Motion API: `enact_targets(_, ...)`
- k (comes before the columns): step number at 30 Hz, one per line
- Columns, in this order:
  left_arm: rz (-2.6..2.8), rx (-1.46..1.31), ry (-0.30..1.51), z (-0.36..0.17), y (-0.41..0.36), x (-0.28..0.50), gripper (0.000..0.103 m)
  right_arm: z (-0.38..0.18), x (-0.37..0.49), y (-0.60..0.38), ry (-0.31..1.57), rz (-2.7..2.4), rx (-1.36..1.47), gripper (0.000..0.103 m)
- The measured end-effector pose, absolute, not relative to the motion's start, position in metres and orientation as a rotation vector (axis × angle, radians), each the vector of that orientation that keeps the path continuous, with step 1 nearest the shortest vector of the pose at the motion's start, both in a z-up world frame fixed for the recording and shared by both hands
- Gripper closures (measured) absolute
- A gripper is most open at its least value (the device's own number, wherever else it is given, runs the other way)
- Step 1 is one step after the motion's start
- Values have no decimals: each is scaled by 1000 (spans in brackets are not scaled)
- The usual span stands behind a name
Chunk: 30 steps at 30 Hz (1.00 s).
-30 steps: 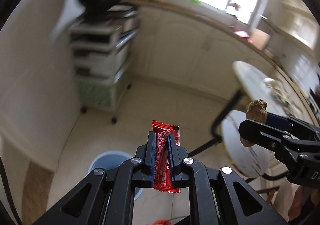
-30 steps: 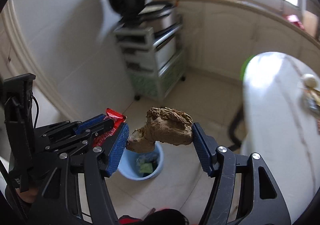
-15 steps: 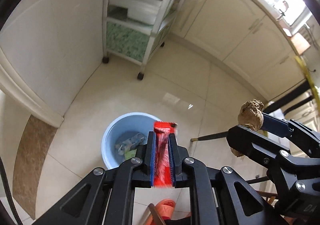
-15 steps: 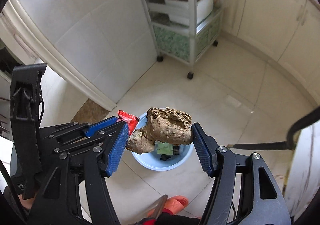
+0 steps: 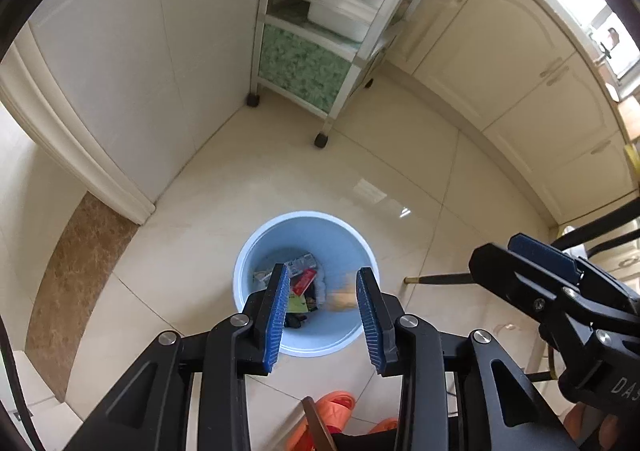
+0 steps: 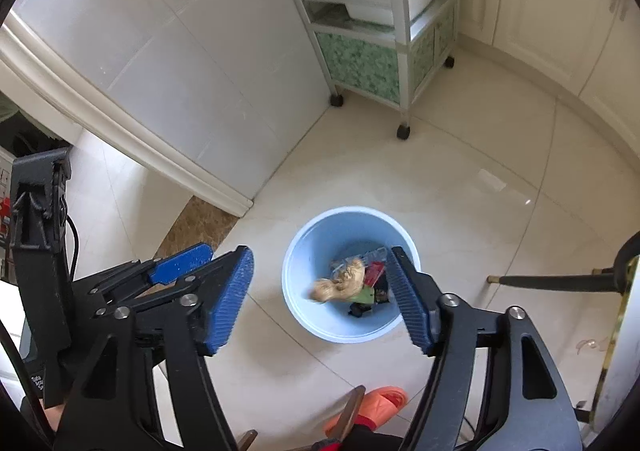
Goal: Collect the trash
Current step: 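Carry wrapper and ginger over the blue bucket and open both tools, then bring both open tools back over the table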
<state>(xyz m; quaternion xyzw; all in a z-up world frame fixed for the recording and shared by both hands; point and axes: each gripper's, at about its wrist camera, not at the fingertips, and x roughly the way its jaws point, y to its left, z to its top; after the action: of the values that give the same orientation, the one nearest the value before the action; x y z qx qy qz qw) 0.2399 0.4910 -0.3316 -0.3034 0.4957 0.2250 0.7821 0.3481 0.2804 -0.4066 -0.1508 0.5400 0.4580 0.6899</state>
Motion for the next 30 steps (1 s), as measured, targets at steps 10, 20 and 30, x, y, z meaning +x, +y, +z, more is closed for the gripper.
enact_targets(10,382,-473,857,-210,387,199,60,-299,344,202,948,944,-264,23)
enact_targets(20,101,-244,697,-122,218,221,25,-190,355,30,729,734,-153,4)
enact_targets(30,-108,-69,673,-91,91,273,11,-147,381,-125,659,500,-45,0)
